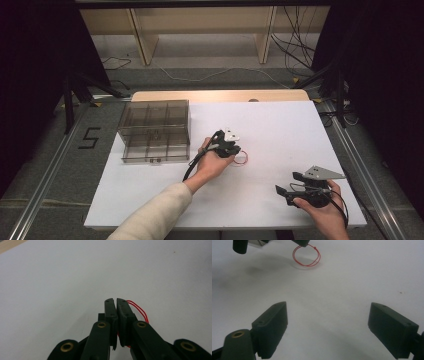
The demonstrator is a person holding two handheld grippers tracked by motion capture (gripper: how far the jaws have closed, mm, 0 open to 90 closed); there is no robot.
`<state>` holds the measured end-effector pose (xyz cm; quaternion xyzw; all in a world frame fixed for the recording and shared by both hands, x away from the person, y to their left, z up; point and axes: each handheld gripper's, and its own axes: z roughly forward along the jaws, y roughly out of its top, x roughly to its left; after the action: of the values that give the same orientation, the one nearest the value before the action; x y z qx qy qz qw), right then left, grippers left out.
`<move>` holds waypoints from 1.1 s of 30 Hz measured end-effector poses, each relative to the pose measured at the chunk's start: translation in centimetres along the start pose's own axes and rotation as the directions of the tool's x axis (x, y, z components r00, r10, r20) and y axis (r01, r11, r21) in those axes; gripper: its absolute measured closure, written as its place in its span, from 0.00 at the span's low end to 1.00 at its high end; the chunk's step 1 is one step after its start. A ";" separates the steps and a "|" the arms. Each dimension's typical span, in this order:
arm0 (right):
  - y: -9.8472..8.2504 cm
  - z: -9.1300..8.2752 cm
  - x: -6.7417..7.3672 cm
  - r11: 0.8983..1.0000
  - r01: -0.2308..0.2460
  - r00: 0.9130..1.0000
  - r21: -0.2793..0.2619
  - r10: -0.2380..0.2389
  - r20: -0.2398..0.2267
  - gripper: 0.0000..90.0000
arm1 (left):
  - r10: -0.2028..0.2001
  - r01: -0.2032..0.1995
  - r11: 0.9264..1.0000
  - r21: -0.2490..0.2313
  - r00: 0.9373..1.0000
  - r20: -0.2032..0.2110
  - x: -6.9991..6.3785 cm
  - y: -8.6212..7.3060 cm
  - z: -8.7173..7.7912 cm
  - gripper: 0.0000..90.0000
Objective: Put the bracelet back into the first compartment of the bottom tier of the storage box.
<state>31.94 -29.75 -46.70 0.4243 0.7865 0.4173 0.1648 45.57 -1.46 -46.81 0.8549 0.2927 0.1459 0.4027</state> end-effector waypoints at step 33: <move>0.0 0.0 0.1 1.000 -0.002 1.000 0.006 0.002 0.001 0.19 | -0.024 0.023 1.000 -0.020 0.997 -0.074 2.1 -2.0 -4.0 0.97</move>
<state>31.92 -29.69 -46.71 0.4261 0.7872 0.4149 0.1635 44.48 3.26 -45.78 0.8414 0.3161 0.1758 0.4015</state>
